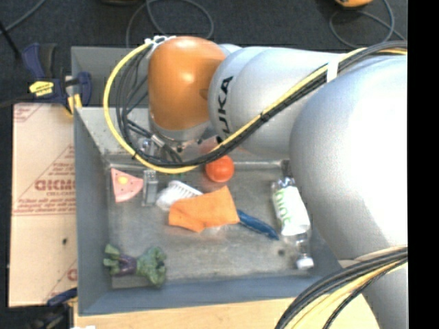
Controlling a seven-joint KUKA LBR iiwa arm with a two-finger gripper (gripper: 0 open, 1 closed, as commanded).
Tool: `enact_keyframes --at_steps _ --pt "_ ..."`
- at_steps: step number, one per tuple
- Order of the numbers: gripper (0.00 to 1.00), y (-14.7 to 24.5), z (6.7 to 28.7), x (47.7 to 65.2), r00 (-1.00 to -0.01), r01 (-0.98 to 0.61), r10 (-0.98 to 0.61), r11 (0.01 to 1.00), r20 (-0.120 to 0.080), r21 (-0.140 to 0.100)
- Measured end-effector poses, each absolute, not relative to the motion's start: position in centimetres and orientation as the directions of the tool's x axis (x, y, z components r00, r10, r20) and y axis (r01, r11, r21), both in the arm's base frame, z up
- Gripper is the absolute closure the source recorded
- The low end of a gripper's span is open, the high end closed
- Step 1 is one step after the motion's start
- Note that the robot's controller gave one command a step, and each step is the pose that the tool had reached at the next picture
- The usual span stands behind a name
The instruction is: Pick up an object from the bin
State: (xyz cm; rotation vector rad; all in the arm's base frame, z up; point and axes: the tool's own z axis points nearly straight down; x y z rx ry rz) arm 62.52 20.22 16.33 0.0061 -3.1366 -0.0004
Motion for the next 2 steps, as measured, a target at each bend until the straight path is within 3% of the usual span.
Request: enact_keyframes --at_steps 1,2 --pt "0.0 20.1 16.9 62.7 -1.0 -0.001 -0.001 1.0 -0.003 0.002" --pt "0.0 17.6 13.9 64.0 -0.998 0.063 0.063 0.998 -0.007 0.005"
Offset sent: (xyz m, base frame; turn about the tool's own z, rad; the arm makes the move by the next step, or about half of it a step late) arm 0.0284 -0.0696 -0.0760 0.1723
